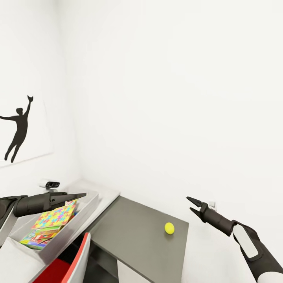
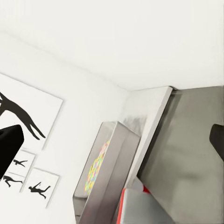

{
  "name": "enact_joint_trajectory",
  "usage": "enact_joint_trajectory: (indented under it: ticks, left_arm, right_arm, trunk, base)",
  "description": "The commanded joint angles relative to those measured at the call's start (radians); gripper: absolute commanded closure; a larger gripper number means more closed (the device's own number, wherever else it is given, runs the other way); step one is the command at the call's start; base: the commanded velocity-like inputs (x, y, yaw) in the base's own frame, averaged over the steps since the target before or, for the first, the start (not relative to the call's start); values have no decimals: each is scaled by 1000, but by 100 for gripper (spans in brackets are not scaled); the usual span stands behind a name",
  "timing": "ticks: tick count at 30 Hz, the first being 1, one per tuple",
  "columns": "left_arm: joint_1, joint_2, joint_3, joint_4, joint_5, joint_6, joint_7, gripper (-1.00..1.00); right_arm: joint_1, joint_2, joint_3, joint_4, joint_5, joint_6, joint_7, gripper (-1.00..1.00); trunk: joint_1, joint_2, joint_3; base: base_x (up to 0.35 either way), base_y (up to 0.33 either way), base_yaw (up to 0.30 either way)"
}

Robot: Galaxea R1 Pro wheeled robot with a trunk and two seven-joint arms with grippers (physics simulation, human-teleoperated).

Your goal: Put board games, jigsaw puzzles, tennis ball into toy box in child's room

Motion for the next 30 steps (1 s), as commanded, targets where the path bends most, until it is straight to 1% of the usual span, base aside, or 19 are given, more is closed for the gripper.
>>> enact_joint_trajectory:
  ticks: [1,12,20,25,30]
  left_arm:
    - [0,0,0,-1,0,11,-4,-100]
    - [0,0,0,0,0,10,-4,-100]
    - [0,0,0,0,0,11,-4,-100]
    - [0,0,0,-1,0,11,-4,-100]
    - [0,0,0,0,0,11,-4,-100]
  right_arm:
    - [-1,0,-2,1,-3,6,1,-100]
    - [-1,0,-2,2,-3,6,1,-100]
    - [-1,0,-2,2,-3,6,0,-100]
    - [-1,0,-2,2,-3,5,0,-100]
    - [-1,1,-2,2,-2,5,-1,-100]
  trunk:
    - [0,-1,1]
    - [0,-1,12]
    - [0,-1,20]
    - [0,-1,23]
    - [0,-1,24]
  base:
    - [0,0,-227]
    - [7,6,-227]
    - [121,99,-213]
    - [38,23,-117]
    - [137,72,-26]
